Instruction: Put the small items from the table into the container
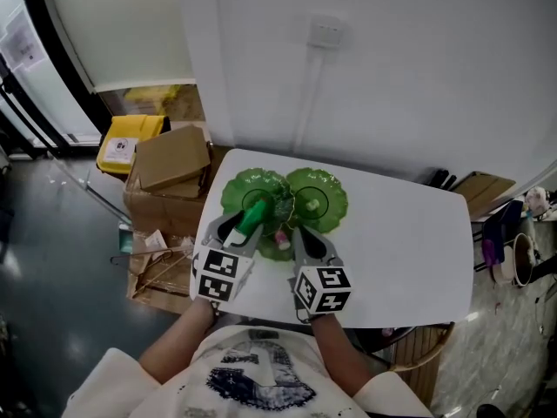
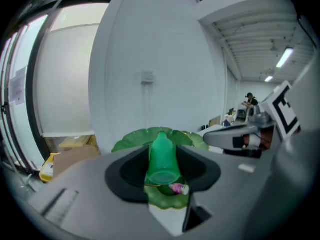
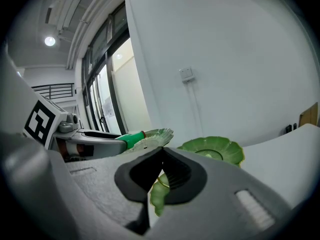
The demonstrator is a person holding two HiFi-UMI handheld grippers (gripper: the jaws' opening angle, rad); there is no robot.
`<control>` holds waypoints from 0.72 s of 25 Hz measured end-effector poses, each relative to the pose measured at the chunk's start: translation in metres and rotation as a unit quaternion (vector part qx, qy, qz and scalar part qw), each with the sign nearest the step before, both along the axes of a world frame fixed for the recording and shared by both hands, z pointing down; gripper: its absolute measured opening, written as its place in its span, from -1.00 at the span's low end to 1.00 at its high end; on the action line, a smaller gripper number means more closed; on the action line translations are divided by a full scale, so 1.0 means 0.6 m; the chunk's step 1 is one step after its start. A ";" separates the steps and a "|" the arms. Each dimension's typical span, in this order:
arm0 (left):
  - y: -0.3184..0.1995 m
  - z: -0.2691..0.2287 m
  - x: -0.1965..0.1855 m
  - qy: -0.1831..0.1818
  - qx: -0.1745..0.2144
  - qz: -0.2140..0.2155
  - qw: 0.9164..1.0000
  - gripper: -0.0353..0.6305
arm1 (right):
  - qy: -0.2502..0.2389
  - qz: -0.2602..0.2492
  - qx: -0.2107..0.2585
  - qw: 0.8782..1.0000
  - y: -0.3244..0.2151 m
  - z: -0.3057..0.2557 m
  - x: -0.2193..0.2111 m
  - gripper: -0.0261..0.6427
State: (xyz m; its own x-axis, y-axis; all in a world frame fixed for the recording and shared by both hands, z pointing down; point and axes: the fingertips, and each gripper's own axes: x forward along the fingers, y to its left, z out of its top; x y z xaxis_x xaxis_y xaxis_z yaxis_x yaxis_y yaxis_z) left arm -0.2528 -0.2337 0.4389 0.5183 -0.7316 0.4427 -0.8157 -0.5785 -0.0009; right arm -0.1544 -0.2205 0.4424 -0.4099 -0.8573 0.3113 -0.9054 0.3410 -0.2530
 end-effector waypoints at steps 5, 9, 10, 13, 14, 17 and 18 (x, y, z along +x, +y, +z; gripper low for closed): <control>-0.016 0.005 0.000 -0.003 -0.004 0.011 1.000 -0.39 | 0.000 0.014 -0.002 1.000 -0.013 0.002 0.005 -0.92; -0.028 0.011 0.000 -0.010 -0.004 0.015 1.000 -0.39 | 0.000 0.021 -0.003 1.000 -0.024 0.006 0.007 -0.92; -0.029 0.013 0.000 -0.012 -0.005 0.017 1.000 -0.39 | 0.000 0.021 -0.004 1.000 -0.025 0.007 0.007 -0.92; -0.032 0.016 0.002 -0.016 -0.005 0.020 1.000 -0.39 | 0.000 0.024 -0.004 1.000 -0.031 0.007 0.008 -0.92; -0.032 0.017 0.002 -0.019 -0.005 0.022 1.000 -0.39 | 0.000 0.024 -0.004 1.000 -0.033 0.007 0.008 -0.92; -0.032 0.021 0.004 -0.029 -0.003 0.028 0.999 -0.39 | 0.000 0.024 -0.003 1.000 -0.036 0.008 0.005 -0.92; -0.032 0.023 0.004 -0.033 -0.003 0.029 0.999 -0.39 | 0.000 0.023 -0.003 1.000 -0.036 0.009 0.003 -0.92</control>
